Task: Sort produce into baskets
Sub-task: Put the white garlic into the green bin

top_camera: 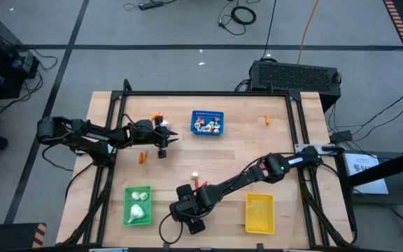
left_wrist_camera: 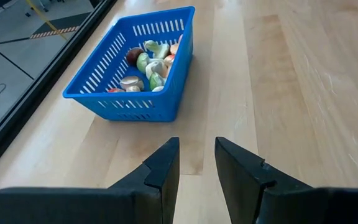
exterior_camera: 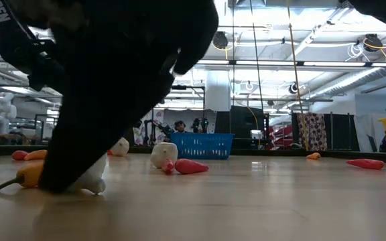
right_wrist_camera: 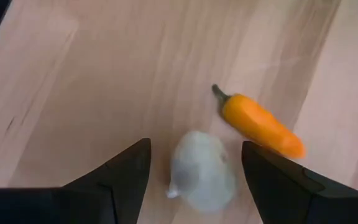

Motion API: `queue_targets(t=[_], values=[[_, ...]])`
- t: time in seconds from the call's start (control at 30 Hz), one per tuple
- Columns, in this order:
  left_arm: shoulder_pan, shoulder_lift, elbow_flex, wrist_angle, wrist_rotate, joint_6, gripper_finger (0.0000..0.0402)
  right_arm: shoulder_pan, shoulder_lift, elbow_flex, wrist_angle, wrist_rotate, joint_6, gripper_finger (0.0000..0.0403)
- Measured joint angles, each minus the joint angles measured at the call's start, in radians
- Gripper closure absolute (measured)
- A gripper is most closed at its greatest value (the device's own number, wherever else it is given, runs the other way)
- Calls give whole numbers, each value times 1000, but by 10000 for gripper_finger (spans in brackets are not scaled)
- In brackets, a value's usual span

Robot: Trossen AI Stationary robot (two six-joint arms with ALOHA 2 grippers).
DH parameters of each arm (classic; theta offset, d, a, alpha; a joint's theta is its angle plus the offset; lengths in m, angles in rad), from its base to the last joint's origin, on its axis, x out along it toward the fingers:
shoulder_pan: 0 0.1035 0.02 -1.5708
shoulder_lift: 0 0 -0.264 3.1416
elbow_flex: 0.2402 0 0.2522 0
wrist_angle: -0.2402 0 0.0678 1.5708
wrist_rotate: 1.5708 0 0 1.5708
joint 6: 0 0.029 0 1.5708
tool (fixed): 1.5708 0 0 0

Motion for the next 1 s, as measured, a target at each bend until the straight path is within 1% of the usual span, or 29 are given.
queue_targets(t=[0.3,0.43,0.63,0.73,0.8,0.93,1.0], values=[[0,0,0,0,0,0,291,0,9,0,-9,0,40,166],[0,0,0,0,0,0,291,0,9,0,-13,-1,39,194],[0,0,0,0,0,0,291,0,7,0,-15,-4,17,252],[0,0,0,-1,0,0,291,-1,1,0,-20,-3,-6,274],[0,0,0,-3,0,0,291,-3,-11,0,-33,4,-33,281],[0,0,0,-4,0,1,291,-17,-40,0,-19,31,-109,279],[0,0,0,-4,0,1,291,-28,-44,1,12,38,-184,275]])
